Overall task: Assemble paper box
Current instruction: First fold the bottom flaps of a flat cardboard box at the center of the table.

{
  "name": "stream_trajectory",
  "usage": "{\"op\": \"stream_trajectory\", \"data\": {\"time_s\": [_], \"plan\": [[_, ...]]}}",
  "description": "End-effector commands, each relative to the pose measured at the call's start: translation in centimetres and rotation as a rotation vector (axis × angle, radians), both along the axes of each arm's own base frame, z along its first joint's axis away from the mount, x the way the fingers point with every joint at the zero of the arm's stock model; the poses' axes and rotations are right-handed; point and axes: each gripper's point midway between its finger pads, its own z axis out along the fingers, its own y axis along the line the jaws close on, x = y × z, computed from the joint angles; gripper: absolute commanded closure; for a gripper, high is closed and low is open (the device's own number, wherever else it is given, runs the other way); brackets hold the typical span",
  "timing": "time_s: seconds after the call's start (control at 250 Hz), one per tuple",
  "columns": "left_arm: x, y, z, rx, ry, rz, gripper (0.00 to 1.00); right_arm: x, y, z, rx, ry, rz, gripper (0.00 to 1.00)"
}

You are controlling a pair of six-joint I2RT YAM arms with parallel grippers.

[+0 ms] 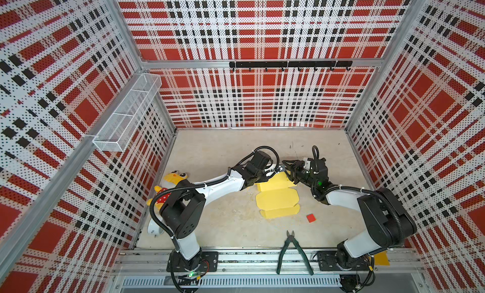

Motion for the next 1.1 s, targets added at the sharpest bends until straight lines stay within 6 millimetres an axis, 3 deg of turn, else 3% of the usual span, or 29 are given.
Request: {"op": "stream_trajectory", "data": {"time_s": [0.0,0.076,0.18,0.316,0.416,0.52,0.628,0.76,0.828,0.984,1.096], "plan": [[1.2,-1.4,2.5,-0.009,-0.148,-0.045,0.88,1.0,0.8,0.7,0.022,-0.019,-0.011,0.6],[1.0,-1.5,2.3,-0.004,-0.149,-0.058,0.88,1.2,1.4,0.3,0.024,-0.014,-0.001,0.65],[0.9,-1.6,2.2,0.0,-0.151,-0.063,0.84,1.4,1.6,0.2,0.037,-0.015,-0.003,0.8],[0.9,-1.4,3.0,-0.007,-0.158,-0.053,0.59,1.3,1.5,-0.2,0.036,-0.015,-0.008,0.91],[-0.7,-0.6,2.8,0.015,-0.06,-0.053,0.48,1.2,1.5,-0.6,0.024,-0.015,-0.003,0.95],[-3.8,1.0,2.9,0.009,0.177,-0.026,0.42,1.1,1.7,-0.7,0.017,-0.019,0.015,0.97],[-7.2,1.9,4.9,-0.088,0.416,0.019,0.4,1.3,1.8,-0.8,0.024,-0.028,0.043,0.97],[-8.9,3.4,7.3,-0.251,0.567,0.085,0.4,1.7,1.7,-0.4,0.067,-0.05,0.061,0.99],[-8.2,5.0,7.4,-0.302,0.589,0.119,0.4,1.9,1.8,0.1,0.071,-0.071,0.091,0.99],[-4.1,10.4,8.2,-0.431,0.544,0.281,0.4,1.9,1.9,0.9,0.058,-0.096,0.173,1.0],[-2.9,13.1,7.5,-0.513,0.555,0.34,0.4,1.6,1.8,1.7,0.038,-0.127,0.224,1.0]]}}
